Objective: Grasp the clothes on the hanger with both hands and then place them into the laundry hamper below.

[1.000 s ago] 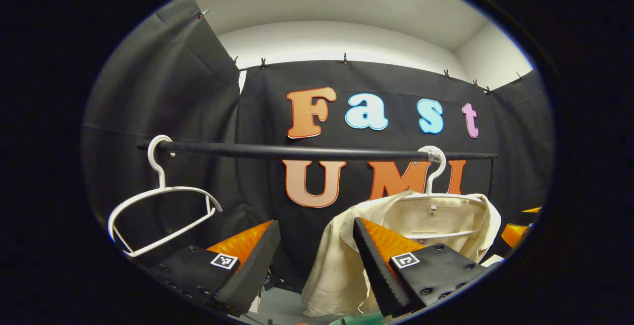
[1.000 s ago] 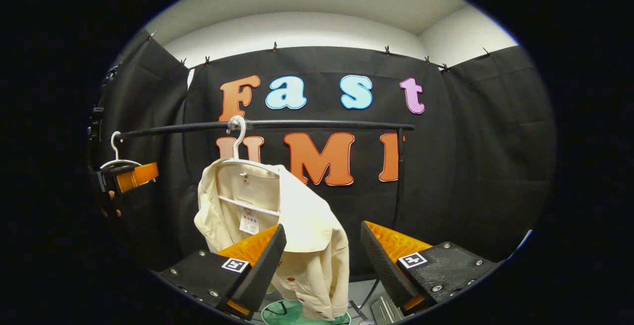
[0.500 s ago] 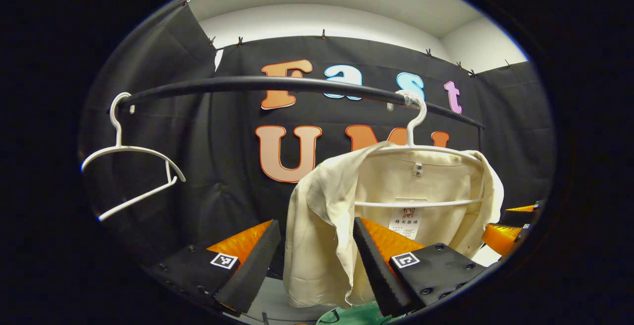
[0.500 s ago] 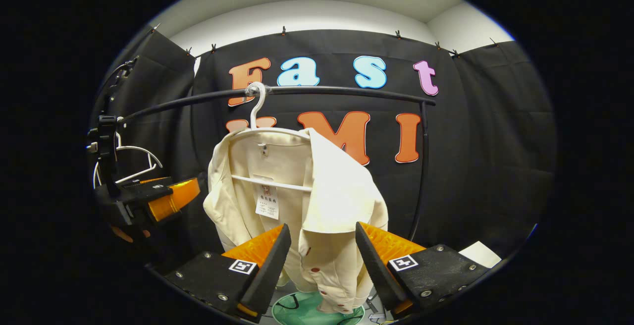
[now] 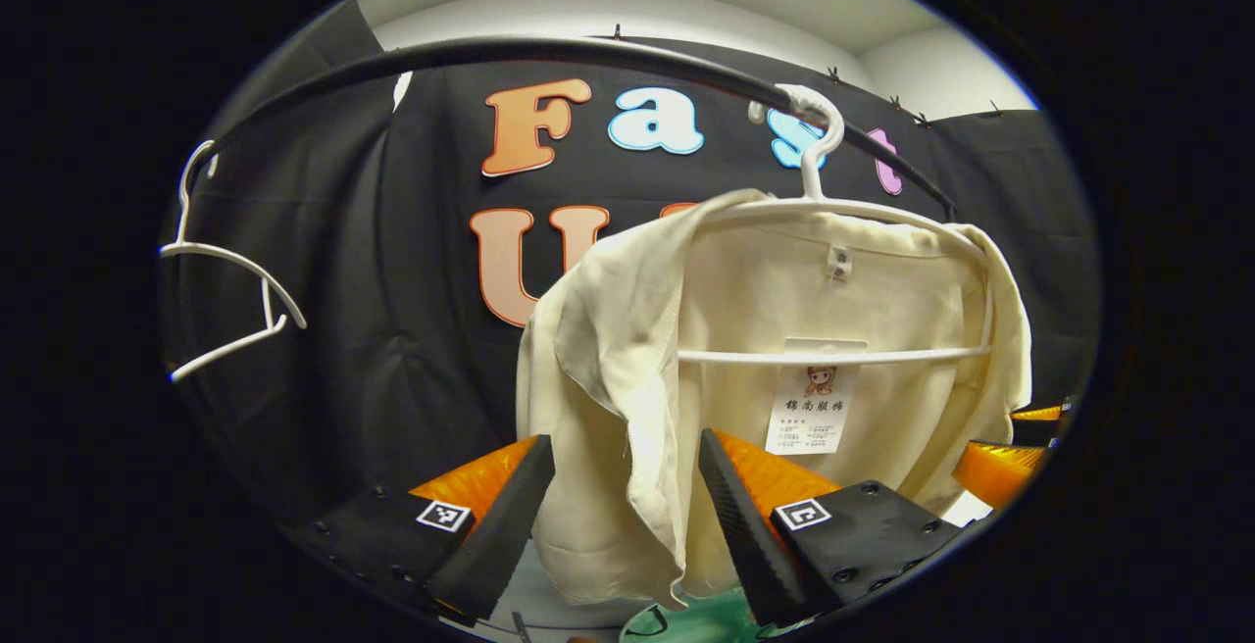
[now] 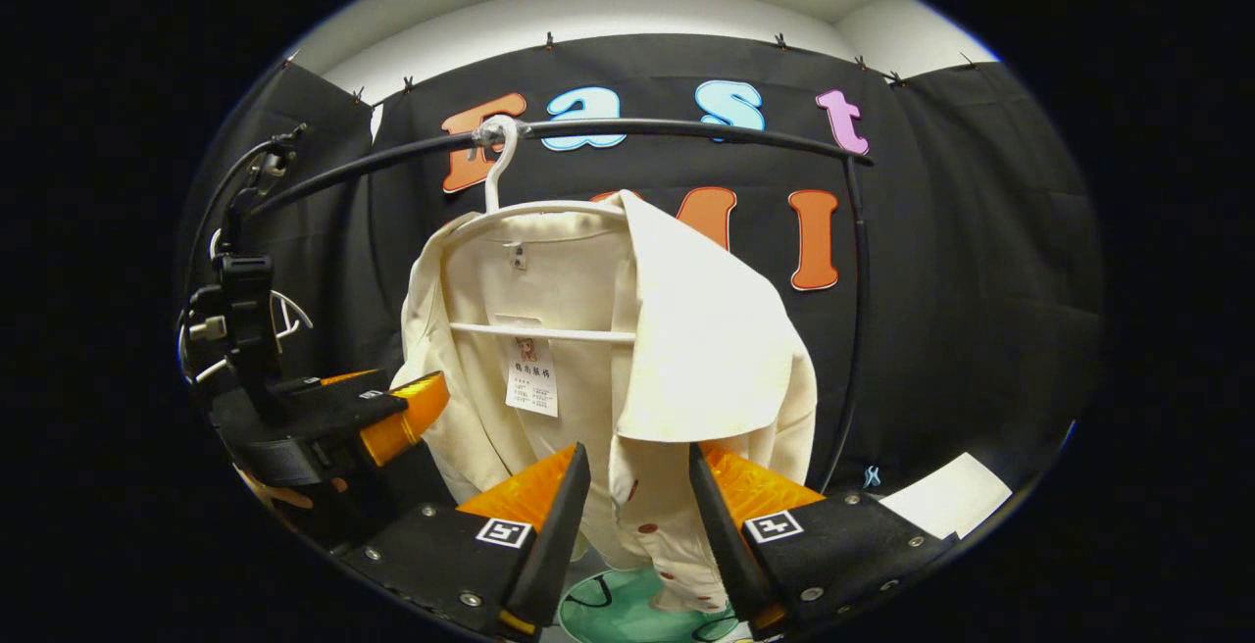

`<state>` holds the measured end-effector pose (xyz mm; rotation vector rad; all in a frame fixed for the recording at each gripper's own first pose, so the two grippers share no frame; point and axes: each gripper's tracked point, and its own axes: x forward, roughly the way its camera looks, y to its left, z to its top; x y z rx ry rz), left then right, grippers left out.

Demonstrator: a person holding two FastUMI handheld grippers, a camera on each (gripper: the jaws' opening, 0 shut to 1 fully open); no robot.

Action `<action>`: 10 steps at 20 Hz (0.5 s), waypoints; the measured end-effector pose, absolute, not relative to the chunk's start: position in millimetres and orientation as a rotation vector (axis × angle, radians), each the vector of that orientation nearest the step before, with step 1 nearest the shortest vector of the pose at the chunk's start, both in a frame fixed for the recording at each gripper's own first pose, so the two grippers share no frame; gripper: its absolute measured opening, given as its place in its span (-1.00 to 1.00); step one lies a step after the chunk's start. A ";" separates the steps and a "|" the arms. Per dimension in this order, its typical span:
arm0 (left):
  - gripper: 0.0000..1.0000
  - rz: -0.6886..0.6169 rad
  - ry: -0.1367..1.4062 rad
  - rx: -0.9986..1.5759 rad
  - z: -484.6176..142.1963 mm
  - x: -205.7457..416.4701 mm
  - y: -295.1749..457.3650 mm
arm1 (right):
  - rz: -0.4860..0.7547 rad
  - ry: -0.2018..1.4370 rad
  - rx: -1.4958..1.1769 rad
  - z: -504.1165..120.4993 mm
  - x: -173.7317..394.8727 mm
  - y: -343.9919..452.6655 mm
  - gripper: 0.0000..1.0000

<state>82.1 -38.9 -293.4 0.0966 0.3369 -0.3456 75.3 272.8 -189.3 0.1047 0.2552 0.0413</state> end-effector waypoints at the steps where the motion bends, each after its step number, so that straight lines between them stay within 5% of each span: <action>1: 0.93 -0.344 0.349 0.106 -299.3 86.4 -41.7 | 0.039 0.259 0.108 -190.7 77.2 273.2 0.23; 6: 1.00 -0.343 0.397 0.060 -324.8 103.3 -47.4 | 0.049 0.275 0.121 -195.7 85.6 274.3 -0.38; 8: 0.92 -0.352 0.408 0.037 -329.5 109.4 -49.1 | 0.053 0.289 0.120 -200.6 87.6 273.0 -0.58; 10: 0.63 -0.357 0.417 0.036 -336.5 113.9 -50.5 | 0.058 0.309 0.122 -206.4 88.9 272.7 -0.72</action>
